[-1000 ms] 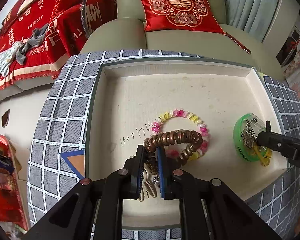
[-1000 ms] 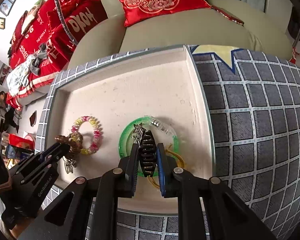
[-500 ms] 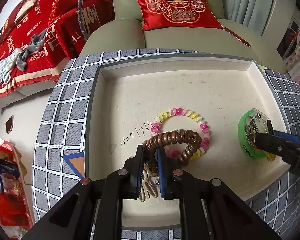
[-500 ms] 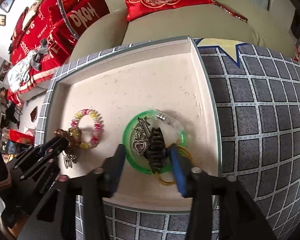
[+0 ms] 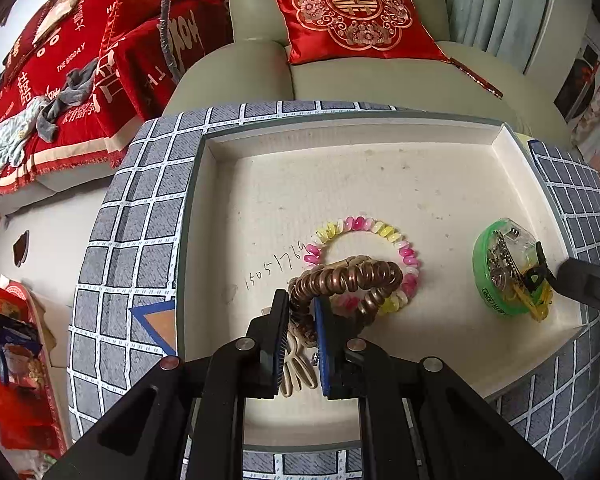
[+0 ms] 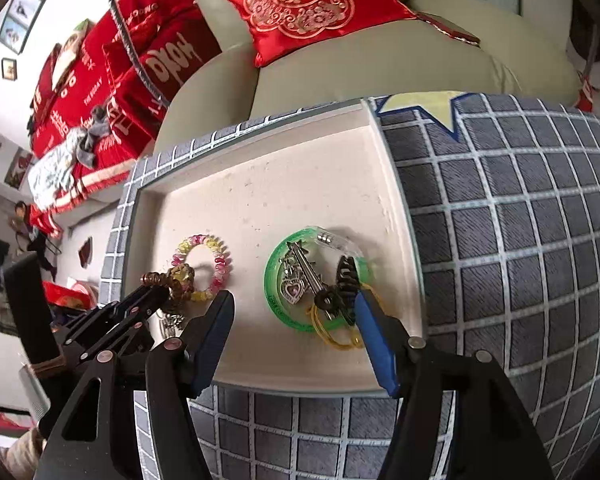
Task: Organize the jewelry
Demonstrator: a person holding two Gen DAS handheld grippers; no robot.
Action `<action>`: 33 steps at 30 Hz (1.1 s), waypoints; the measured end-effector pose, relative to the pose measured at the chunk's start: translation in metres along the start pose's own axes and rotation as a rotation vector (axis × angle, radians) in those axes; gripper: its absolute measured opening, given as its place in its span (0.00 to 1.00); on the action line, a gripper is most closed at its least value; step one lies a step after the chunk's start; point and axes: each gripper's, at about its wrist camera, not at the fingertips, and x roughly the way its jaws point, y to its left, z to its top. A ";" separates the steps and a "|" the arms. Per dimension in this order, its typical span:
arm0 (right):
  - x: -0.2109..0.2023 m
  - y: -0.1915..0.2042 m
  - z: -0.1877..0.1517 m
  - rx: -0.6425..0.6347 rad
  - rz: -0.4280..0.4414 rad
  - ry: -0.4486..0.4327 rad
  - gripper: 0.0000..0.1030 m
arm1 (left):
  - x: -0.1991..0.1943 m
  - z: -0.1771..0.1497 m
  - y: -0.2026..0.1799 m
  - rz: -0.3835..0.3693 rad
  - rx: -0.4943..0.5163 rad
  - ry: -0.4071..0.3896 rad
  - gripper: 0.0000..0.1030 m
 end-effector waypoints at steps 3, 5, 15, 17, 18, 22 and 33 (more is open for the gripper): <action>-0.006 -0.006 -0.006 0.011 -0.007 -0.004 0.65 | -0.003 0.000 0.001 0.016 0.000 -0.010 0.71; -0.010 -0.009 -0.010 0.016 -0.011 -0.005 0.65 | -0.012 0.000 0.004 0.027 -0.019 -0.064 0.92; -0.017 -0.011 -0.023 0.010 -0.030 -0.005 0.65 | -0.022 0.001 0.006 0.000 -0.032 -0.056 1.00; -0.019 -0.008 -0.027 -0.005 -0.036 -0.007 0.66 | -0.027 -0.004 0.007 0.007 -0.036 -0.071 1.00; -0.020 -0.006 -0.028 -0.010 -0.037 -0.008 0.68 | -0.027 -0.007 0.006 0.005 -0.035 -0.069 1.00; -0.023 0.001 -0.037 -0.035 -0.056 -0.023 0.72 | -0.032 -0.016 0.010 0.006 -0.036 -0.064 1.00; -0.045 0.018 -0.077 -0.086 -0.149 -0.158 0.81 | -0.071 -0.053 0.018 0.028 -0.037 -0.121 1.00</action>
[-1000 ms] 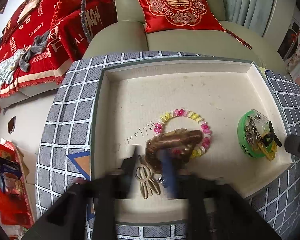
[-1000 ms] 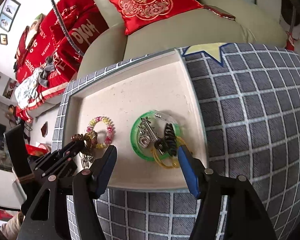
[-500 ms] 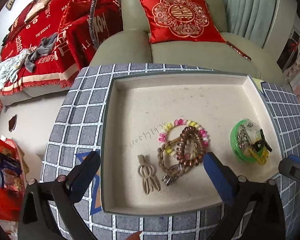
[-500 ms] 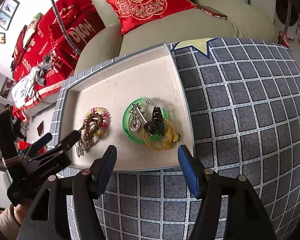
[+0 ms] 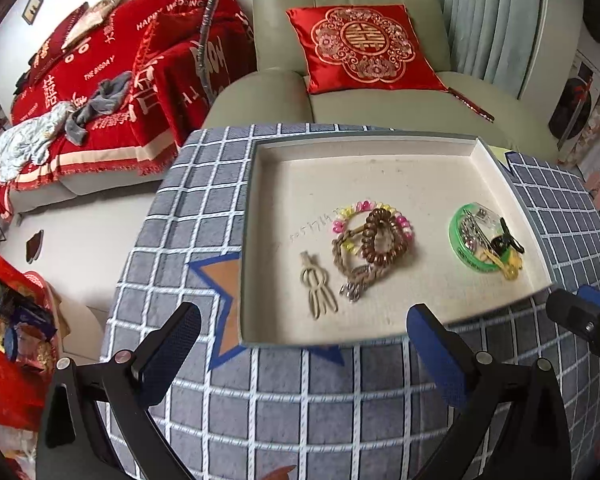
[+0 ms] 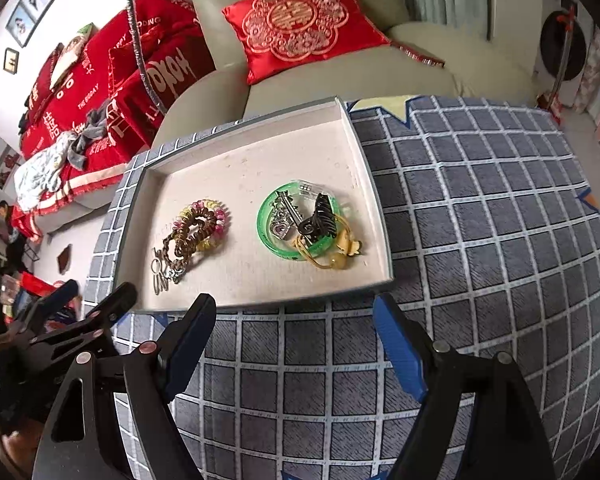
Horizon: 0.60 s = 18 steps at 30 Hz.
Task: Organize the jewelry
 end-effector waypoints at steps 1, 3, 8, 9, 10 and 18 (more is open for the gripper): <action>-0.003 0.002 -0.003 -0.017 -0.018 -0.024 0.81 | -0.005 -0.004 0.001 -0.001 -0.006 -0.007 1.00; -0.011 0.008 -0.011 -0.058 -0.055 -0.074 0.81 | -0.013 -0.010 0.005 0.001 -0.020 -0.021 1.00; -0.028 0.022 -0.029 -0.134 -0.103 -0.143 0.81 | -0.031 -0.024 0.012 0.006 -0.049 -0.052 1.00; -0.030 0.024 -0.032 -0.139 -0.105 -0.148 0.81 | -0.033 -0.026 0.012 0.005 -0.051 -0.057 1.00; -0.032 0.025 -0.035 -0.141 -0.105 -0.152 0.81 | -0.036 -0.029 0.012 0.003 -0.053 -0.066 1.00; -0.043 0.036 -0.051 -0.154 -0.123 -0.189 0.81 | -0.055 -0.047 0.016 0.008 -0.058 -0.134 1.00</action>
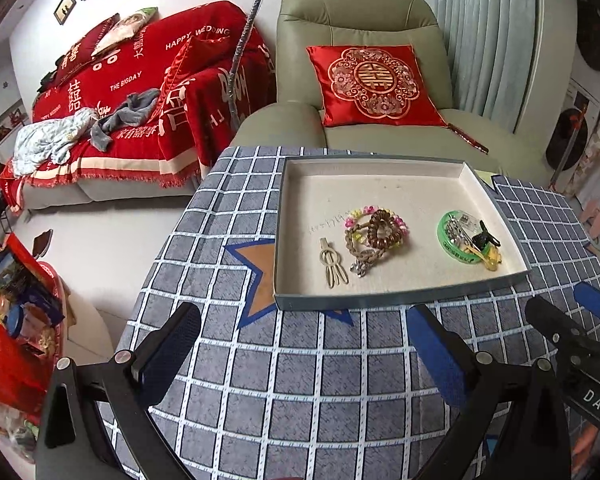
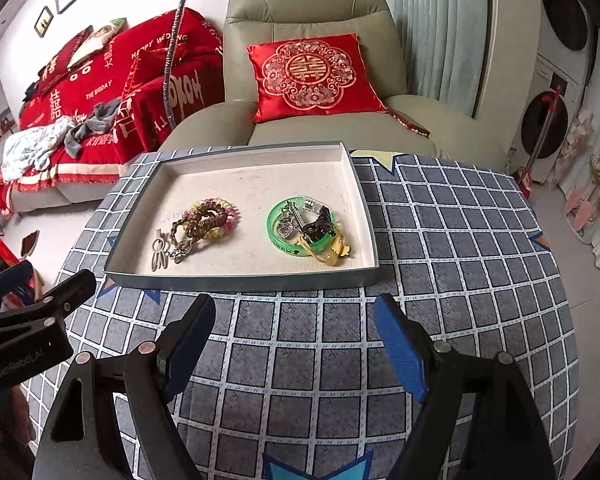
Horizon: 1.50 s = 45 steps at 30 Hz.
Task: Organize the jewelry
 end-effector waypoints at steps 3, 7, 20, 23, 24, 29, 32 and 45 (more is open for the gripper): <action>-0.006 0.002 -0.002 -0.004 -0.012 -0.020 0.81 | -0.003 -0.004 0.002 0.003 -0.001 0.006 1.00; -0.013 0.002 -0.001 -0.003 -0.018 -0.042 0.81 | -0.006 -0.009 0.006 0.001 -0.019 0.009 1.00; -0.022 0.005 -0.004 0.008 -0.016 -0.065 0.81 | -0.013 -0.013 0.009 0.005 -0.027 -0.012 1.00; -0.023 0.004 -0.004 0.008 -0.016 -0.066 0.81 | -0.014 -0.012 0.009 0.003 -0.028 -0.011 1.00; -0.023 0.004 -0.004 0.008 -0.016 -0.066 0.81 | -0.014 -0.012 0.009 0.003 -0.027 -0.010 1.00; -0.024 0.004 -0.004 0.008 -0.016 -0.067 0.81 | -0.016 -0.013 0.007 0.003 -0.026 -0.010 1.00; -0.023 0.004 -0.004 0.009 -0.015 -0.067 0.81 | -0.016 -0.013 0.008 0.002 -0.022 -0.009 1.00; -0.033 0.005 -0.005 0.017 -0.014 -0.071 0.81 | -0.024 -0.018 0.005 0.000 -0.010 -0.012 1.00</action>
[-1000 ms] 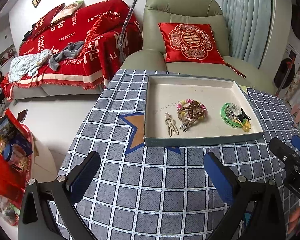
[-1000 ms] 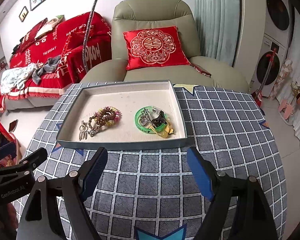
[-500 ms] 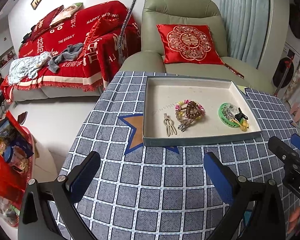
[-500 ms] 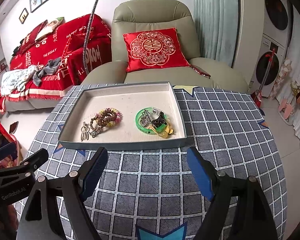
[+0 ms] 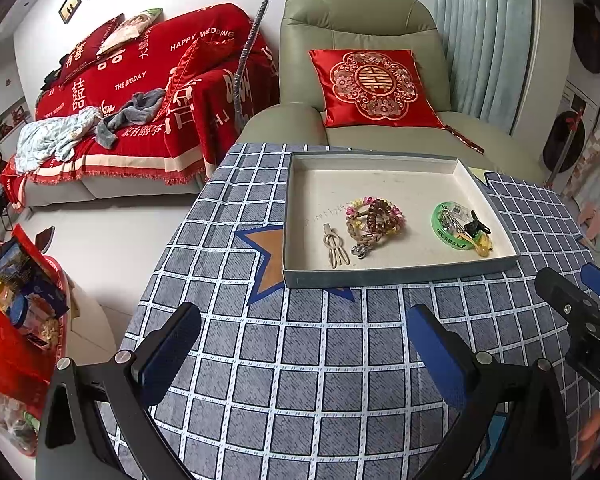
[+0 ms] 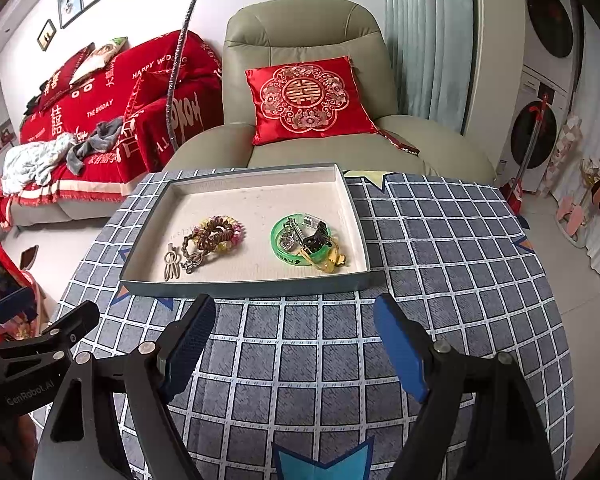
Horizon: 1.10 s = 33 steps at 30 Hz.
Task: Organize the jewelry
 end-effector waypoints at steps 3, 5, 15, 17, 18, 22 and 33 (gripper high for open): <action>0.000 0.000 0.000 -0.001 -0.001 0.000 0.81 | 0.000 -0.001 -0.001 -0.002 0.002 0.003 1.00; 0.000 0.000 0.000 0.000 0.000 0.000 0.81 | -0.001 -0.001 -0.001 -0.003 0.002 0.005 1.00; -0.005 -0.002 -0.002 0.007 -0.004 -0.003 0.81 | -0.001 -0.001 -0.002 -0.006 0.005 0.006 1.00; -0.005 -0.002 -0.002 0.008 -0.004 -0.003 0.81 | -0.002 -0.001 -0.002 -0.007 0.006 0.007 1.00; -0.005 -0.002 -0.002 0.008 -0.004 -0.003 0.81 | -0.002 -0.001 -0.002 -0.007 0.006 0.008 1.00; -0.005 -0.002 -0.002 0.008 -0.004 -0.003 0.81 | -0.002 -0.001 -0.002 -0.008 0.008 0.009 1.00; -0.006 -0.002 -0.002 0.011 -0.006 0.000 0.81 | -0.001 -0.002 -0.003 -0.010 0.010 0.013 1.00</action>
